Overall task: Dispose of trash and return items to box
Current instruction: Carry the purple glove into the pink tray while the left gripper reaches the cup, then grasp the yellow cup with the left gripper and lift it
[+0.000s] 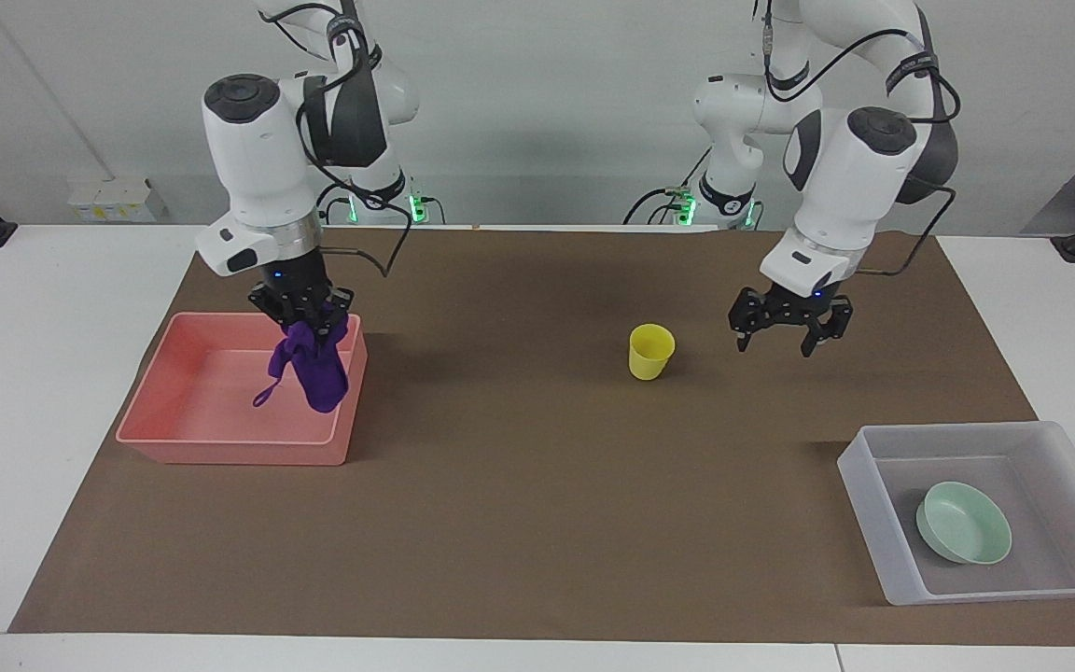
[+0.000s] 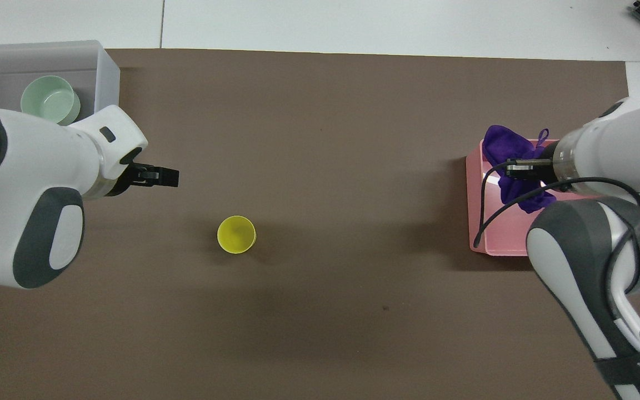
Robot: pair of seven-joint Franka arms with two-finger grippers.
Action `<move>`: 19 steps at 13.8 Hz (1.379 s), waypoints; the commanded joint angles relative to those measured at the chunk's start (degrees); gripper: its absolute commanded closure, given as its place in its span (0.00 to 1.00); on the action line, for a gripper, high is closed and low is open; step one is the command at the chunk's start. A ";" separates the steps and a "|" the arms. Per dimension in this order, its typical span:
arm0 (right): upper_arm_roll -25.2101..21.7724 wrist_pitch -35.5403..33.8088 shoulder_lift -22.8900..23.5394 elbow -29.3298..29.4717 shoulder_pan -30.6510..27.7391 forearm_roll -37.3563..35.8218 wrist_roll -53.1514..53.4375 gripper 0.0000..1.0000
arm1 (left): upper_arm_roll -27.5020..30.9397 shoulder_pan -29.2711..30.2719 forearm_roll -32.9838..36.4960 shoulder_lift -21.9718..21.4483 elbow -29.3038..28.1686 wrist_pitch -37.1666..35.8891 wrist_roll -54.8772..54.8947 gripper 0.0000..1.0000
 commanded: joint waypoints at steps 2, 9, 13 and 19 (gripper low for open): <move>0.66 5.83 -0.39 -5.63 -5.32 1.43 -7.18 1.00 | 0.94 -4.47 -0.06 -2.28 -7.03 3.58 -0.60 0.00; 0.57 17.01 3.29 -12.85 -9.98 1.43 -11.93 1.00 | 0.94 -10.80 -0.06 -2.28 -19.42 19.75 -6.40 0.00; 0.57 18.50 5.76 -13.82 -11.04 1.43 -12.02 1.00 | 0.85 -10.80 -0.06 -2.28 -22.07 21.87 -6.48 0.00; 0.57 23.16 8.75 -15.49 -11.92 1.43 -12.11 1.00 | 0.76 -12.65 -0.15 -2.20 -22.16 22.31 -20.44 0.95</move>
